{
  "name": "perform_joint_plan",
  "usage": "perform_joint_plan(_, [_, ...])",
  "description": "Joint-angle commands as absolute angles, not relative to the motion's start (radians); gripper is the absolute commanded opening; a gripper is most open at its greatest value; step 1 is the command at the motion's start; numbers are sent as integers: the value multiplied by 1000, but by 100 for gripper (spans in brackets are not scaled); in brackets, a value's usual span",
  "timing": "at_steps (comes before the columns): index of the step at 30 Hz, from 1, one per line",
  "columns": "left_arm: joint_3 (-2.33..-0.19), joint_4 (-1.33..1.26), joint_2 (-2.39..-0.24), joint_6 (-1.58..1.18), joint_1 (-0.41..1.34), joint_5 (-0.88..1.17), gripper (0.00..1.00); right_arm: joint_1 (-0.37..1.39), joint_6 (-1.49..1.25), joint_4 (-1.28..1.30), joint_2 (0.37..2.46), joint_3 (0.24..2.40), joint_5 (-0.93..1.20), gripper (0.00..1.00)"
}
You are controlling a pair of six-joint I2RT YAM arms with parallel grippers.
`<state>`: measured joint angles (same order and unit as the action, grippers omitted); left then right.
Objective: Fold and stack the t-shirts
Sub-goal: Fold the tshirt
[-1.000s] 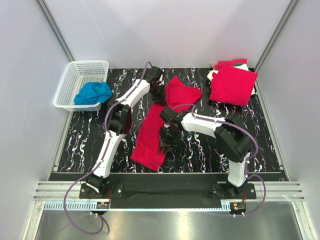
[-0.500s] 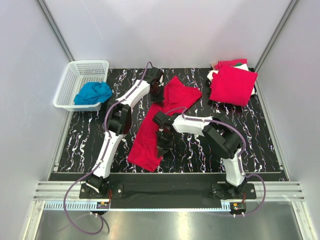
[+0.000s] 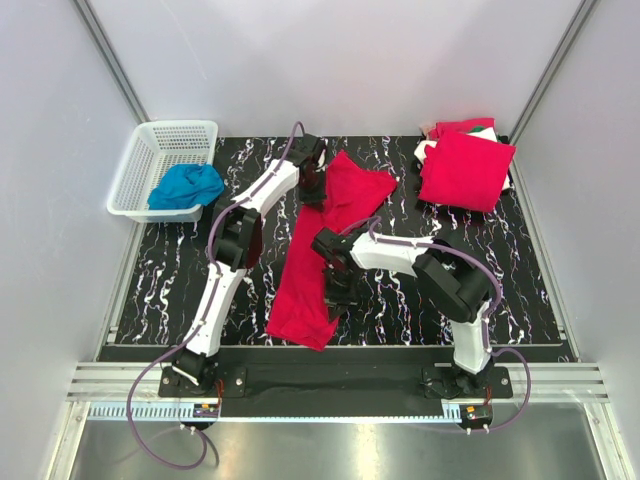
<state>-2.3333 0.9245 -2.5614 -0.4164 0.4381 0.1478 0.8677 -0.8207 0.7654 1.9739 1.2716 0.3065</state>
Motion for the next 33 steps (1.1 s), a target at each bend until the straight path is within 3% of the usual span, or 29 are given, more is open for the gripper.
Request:
perform_joint_plan(1, [-2325, 976, -2612, -390, 407, 34, 0, 873, -834, 862, 1959, 1239, 229, 0])
perform_joint_plan(15, [-2427, 980, -2661, -454, 350, 3, 0, 709, -876, 893, 1833, 1105, 201, 0])
perform_joint_plan(29, [-2396, 957, -2614, -440, 350, 83, 0, 696, -838, 877, 1838, 1137, 255, 0])
perform_joint_plan(31, [-2382, 956, -2576, -442, 348, 106, 16, 696, -828, 882, 1818, 1157, 244, 16])
perform_joint_plan(33, [-2350, 957, -2502, -446, 348, 117, 23, 695, -818, 894, 1769, 1193, 203, 20])
